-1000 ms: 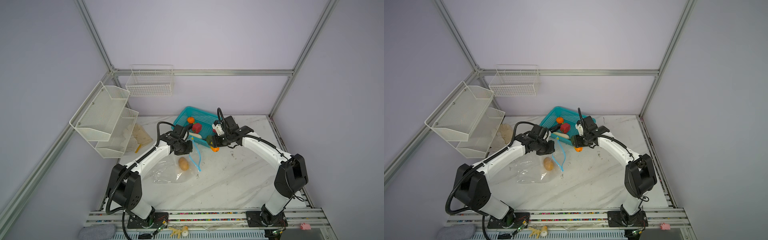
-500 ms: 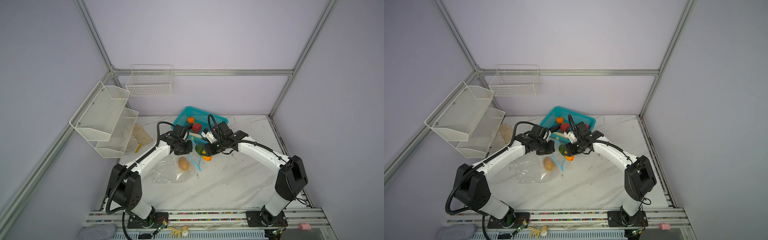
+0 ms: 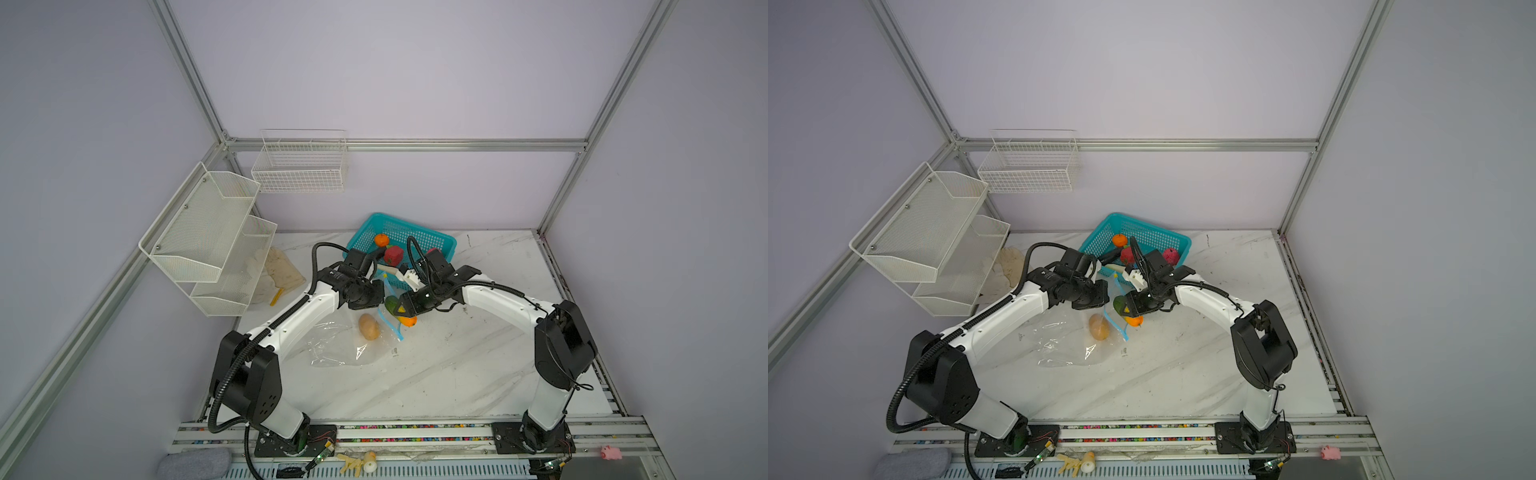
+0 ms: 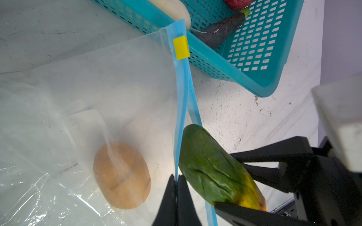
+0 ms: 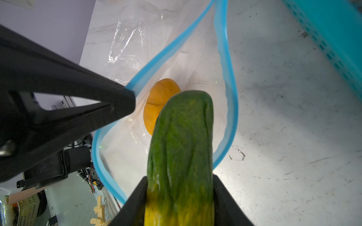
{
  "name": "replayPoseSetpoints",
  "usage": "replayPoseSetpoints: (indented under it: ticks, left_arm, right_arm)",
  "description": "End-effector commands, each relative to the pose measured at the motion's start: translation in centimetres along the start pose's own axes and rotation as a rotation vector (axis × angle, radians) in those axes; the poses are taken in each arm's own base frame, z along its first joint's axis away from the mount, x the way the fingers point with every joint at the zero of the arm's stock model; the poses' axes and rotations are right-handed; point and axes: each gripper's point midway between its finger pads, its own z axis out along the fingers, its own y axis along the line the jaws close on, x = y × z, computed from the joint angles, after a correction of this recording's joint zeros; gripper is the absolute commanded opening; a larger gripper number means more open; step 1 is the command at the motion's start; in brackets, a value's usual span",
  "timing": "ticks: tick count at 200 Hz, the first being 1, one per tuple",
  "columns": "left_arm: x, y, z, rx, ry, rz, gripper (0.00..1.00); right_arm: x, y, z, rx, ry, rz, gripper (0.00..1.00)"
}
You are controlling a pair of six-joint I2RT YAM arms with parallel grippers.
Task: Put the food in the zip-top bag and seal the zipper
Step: 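Carry the cucumber with the right gripper over the bag mouth beside the left gripper, then lower the cucumber into the bag and open the right gripper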
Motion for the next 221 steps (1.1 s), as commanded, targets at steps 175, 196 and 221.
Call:
replayPoseSetpoints:
  ticks: [175, 196, 221]
  left_arm:
    - [-1.7, -2.4, -2.6, 0.075, -0.082, 0.005, 0.0]
    - [-1.6, -2.3, -2.6, 0.073, -0.08, 0.005, 0.0]
    - [-1.6, -2.4, -2.6, 0.075, -0.081, 0.005, 0.0]
  right_arm:
    - [-4.2, 1.7, 3.5, -0.077, -0.091, 0.017, 0.49]
    - [-4.1, 1.6, 3.9, -0.072, -0.087, 0.023, 0.5]
    - [-3.8, 1.5, 4.4, -0.069, -0.081, 0.028, 0.51]
